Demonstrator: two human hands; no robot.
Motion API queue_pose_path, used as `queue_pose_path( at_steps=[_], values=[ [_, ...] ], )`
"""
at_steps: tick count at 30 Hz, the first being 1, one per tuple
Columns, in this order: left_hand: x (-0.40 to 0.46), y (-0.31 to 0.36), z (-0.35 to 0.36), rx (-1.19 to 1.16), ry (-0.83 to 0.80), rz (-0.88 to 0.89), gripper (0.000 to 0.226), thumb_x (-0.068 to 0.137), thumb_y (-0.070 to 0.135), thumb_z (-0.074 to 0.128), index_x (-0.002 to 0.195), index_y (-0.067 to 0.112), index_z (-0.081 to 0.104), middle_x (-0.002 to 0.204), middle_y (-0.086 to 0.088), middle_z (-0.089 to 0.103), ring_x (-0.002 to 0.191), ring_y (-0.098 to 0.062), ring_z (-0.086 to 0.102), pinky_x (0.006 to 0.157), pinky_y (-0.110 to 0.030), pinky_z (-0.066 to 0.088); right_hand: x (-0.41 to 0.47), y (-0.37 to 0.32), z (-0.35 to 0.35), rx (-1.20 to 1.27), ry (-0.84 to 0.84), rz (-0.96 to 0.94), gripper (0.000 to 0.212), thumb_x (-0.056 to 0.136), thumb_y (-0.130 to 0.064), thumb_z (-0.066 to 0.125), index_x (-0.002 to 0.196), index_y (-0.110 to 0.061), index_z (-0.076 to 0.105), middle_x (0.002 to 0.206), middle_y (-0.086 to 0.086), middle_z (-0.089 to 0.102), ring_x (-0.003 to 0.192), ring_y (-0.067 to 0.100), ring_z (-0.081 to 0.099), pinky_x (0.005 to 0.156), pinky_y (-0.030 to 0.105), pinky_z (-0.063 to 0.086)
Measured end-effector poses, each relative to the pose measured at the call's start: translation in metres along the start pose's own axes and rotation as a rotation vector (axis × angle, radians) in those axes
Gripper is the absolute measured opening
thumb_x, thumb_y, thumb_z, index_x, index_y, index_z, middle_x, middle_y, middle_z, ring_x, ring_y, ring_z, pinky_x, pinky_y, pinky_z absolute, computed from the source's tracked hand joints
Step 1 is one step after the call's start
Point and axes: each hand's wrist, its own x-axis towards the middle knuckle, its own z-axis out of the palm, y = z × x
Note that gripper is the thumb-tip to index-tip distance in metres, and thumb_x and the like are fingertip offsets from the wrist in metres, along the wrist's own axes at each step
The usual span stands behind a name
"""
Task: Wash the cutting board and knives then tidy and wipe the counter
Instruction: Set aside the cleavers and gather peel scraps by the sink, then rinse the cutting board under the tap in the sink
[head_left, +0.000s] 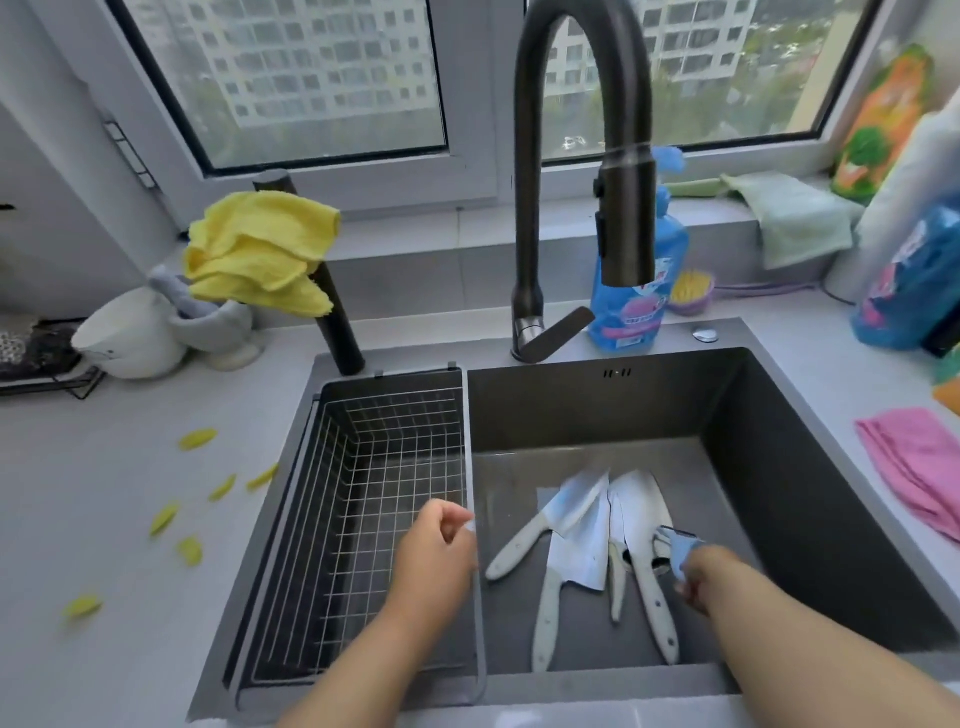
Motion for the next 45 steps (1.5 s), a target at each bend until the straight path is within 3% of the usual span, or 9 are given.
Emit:
queue_pose_path(
  at_steps=[3, 5, 7, 10, 19, 27, 35, 41, 45],
  values=[
    [-0.006, -0.003, -0.006, -0.020, 0.009, 0.006, 0.009, 0.094, 0.014, 0.049, 0.095, 0.020, 0.056, 0.082, 0.001, 0.061, 0.074, -0.015, 0.065, 0.060, -0.025, 0.049, -0.013, -0.013, 0.004, 0.217, -0.041, 0.143, 0.038, 0.096, 0.005, 0.041, 0.133, 0.012, 0.043, 0.134, 0.030, 0.048, 0.087, 0.032, 0.054, 0.050, 0.022, 0.046],
    [-0.012, -0.006, -0.015, -0.031, 0.030, 0.017, 0.008, 0.095, 0.015, 0.049, 0.095, 0.020, 0.055, 0.083, 0.002, 0.061, 0.071, -0.012, 0.063, 0.061, -0.023, 0.050, -0.038, -0.036, 0.003, 0.248, 0.175, 0.151, 0.036, 0.092, -0.005, 0.049, 0.127, 0.005, 0.052, 0.128, 0.025, 0.053, 0.104, 0.038, 0.057, 0.068, 0.030, 0.046],
    [-0.019, -0.011, -0.028, -0.050, 0.058, 0.025, 0.008, 0.096, 0.016, 0.049, 0.096, 0.022, 0.055, 0.085, 0.001, 0.061, 0.072, -0.011, 0.062, 0.064, -0.023, 0.052, -0.077, -0.071, 0.006, 0.348, 0.393, -0.054, 0.034, 0.088, -0.006, 0.051, 0.121, -0.004, 0.052, 0.127, 0.018, 0.050, 0.103, 0.038, 0.056, 0.078, 0.037, 0.043],
    [-0.030, -0.024, -0.057, -0.071, 0.129, 0.028, 0.008, 0.096, 0.020, 0.049, 0.096, 0.026, 0.054, 0.088, 0.001, 0.063, 0.075, -0.011, 0.064, 0.066, -0.021, 0.051, -0.143, -0.133, 0.022, 0.468, 0.469, -0.525, 0.022, 0.087, -0.004, 0.052, 0.107, -0.012, 0.052, 0.107, 0.010, 0.053, 0.079, 0.023, 0.054, 0.067, 0.030, 0.040],
    [-0.092, -0.112, -0.205, -0.236, 0.599, -0.101, 0.010, 0.093, 0.017, 0.051, 0.092, 0.025, 0.055, 0.090, 0.000, 0.063, 0.076, -0.015, 0.063, 0.062, -0.025, 0.046, -0.333, -0.241, 0.166, 0.352, 0.008, -1.081, 0.018, 0.089, -0.006, 0.054, 0.102, -0.019, 0.051, 0.082, -0.004, 0.048, 0.065, 0.010, 0.046, 0.063, 0.029, 0.044],
    [-0.209, -0.219, -0.347, -0.309, 1.129, -0.315, 0.010, 0.095, 0.022, 0.048, 0.090, 0.022, 0.057, 0.090, -0.002, 0.064, 0.083, -0.023, 0.060, 0.065, -0.031, 0.042, -0.471, -0.264, 0.329, 0.029, -0.294, -1.303, 0.022, 0.091, -0.020, 0.055, 0.113, -0.019, 0.051, 0.103, -0.005, 0.051, 0.075, 0.009, 0.049, 0.067, 0.026, 0.037],
    [-0.329, -0.314, -0.422, -0.269, 1.357, -0.675, 0.019, 0.098, 0.027, 0.041, 0.102, 0.020, 0.058, 0.097, 0.003, 0.057, 0.082, -0.019, 0.055, 0.073, -0.030, 0.042, -0.569, -0.263, 0.442, -0.277, -0.480, -1.360, 0.040, 0.093, -0.034, 0.053, 0.127, -0.013, 0.047, 0.121, 0.005, 0.055, 0.104, 0.024, 0.055, 0.081, 0.032, 0.047],
    [-0.392, -0.365, -0.436, -0.215, 1.217, -1.241, 0.049, 0.092, 0.038, 0.041, 0.125, 0.003, 0.052, 0.128, -0.022, 0.049, 0.117, -0.039, 0.044, 0.094, -0.043, 0.039, -0.568, -0.266, 0.469, -0.535, -0.286, -1.280, 0.053, 0.094, -0.048, 0.042, 0.130, -0.008, 0.042, 0.127, 0.011, 0.052, 0.117, 0.031, 0.047, 0.094, 0.043, 0.044],
    [-0.405, -0.393, -0.425, -0.404, 1.172, -1.221, 0.046, 0.095, 0.033, 0.038, 0.124, 0.002, 0.053, 0.124, -0.020, 0.055, 0.104, -0.034, 0.051, 0.086, -0.035, 0.040, -0.560, -0.266, 0.472, -0.578, -0.250, -1.177, 0.056, 0.095, -0.050, 0.040, 0.129, -0.006, 0.042, 0.126, 0.012, 0.051, 0.117, 0.031, 0.046, 0.095, 0.044, 0.044]
  ],
)
